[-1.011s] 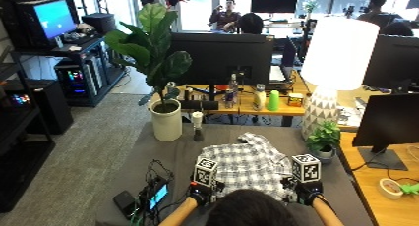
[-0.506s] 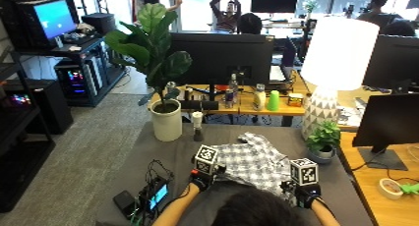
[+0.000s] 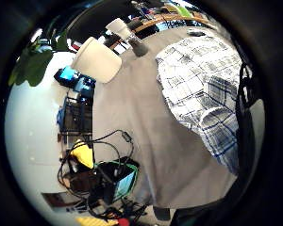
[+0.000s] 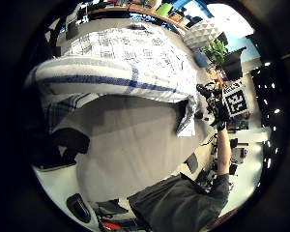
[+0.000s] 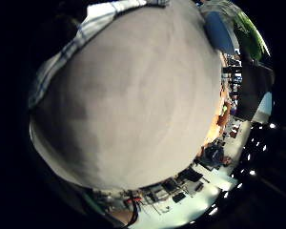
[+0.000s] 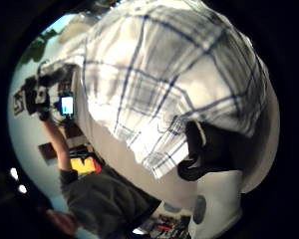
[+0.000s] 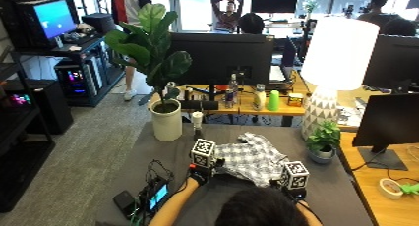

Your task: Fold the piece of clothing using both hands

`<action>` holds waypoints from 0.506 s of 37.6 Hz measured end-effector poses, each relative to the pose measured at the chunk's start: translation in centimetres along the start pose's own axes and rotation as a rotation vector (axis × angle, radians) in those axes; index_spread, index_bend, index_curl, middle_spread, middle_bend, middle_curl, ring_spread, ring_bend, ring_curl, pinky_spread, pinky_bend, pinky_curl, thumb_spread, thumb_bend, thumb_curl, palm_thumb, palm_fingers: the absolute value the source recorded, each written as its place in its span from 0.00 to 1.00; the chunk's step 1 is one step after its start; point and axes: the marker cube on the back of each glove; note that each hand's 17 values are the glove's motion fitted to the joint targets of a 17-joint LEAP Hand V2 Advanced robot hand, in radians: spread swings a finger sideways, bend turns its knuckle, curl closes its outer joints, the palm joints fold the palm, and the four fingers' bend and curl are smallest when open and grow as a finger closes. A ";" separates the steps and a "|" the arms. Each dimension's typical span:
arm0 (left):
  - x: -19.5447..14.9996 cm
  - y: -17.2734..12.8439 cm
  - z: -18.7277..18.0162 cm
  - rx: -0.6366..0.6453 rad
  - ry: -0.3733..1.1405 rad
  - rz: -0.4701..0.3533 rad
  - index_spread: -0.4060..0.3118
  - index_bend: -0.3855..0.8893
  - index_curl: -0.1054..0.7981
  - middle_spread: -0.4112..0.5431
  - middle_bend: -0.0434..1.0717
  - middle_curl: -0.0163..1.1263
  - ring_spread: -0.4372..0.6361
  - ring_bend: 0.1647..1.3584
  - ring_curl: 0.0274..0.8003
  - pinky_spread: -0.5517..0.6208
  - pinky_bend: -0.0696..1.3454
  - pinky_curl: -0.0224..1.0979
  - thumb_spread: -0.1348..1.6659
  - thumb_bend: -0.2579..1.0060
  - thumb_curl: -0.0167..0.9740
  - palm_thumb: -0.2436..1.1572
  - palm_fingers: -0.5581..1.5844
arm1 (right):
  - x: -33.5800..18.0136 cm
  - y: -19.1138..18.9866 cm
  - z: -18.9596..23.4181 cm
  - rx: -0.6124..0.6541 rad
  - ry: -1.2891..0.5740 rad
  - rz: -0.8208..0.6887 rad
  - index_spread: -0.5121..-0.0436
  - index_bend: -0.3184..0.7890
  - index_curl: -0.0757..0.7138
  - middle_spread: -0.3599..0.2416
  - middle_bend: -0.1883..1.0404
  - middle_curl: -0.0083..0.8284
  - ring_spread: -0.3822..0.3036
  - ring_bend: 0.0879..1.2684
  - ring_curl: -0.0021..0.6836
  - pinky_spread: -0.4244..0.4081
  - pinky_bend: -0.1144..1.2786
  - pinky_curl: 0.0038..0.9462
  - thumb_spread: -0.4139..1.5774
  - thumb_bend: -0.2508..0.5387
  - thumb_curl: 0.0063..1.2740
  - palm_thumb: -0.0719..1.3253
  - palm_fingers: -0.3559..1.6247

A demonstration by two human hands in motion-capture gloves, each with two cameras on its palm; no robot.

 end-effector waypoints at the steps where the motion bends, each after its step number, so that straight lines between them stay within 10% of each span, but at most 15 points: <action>1: -0.1 -0.1 0.1 -0.001 0.002 -0.002 0.18 0.52 0.65 0.13 0.47 0.50 0.08 0.64 0.69 0.20 0.58 0.59 0.97 0.52 0.48 0.60 0.78 | 0.0 -0.8 0.4 0.051 -0.024 -0.034 0.29 0.38 0.29 0.55 0.32 0.44 0.63 0.35 0.49 0.76 0.55 0.39 0.72 0.29 0.27 0.62 0.26; 12: -0.5 1.0 -0.2 -0.044 -0.010 0.015 0.19 0.49 0.70 0.13 0.46 0.54 0.08 0.64 0.71 0.20 0.57 0.65 0.97 0.54 0.50 0.56 0.77 | -0.6 -3.0 -1.0 0.264 0.104 -0.039 0.45 0.46 0.38 0.42 0.47 0.52 0.35 0.48 0.53 0.37 0.50 0.35 0.75 0.43 0.31 0.80 0.78; 19: -0.5 3.3 -0.6 -0.088 -0.019 0.050 0.19 0.48 0.72 0.12 0.44 0.56 0.08 0.63 0.71 0.19 0.55 0.68 0.97 0.56 0.52 0.54 0.77 | -0.7 -1.0 -2.7 0.190 0.113 -0.071 0.52 0.46 0.48 0.38 0.48 0.56 0.29 0.51 0.63 0.26 0.48 0.41 0.76 0.47 0.32 0.85 0.81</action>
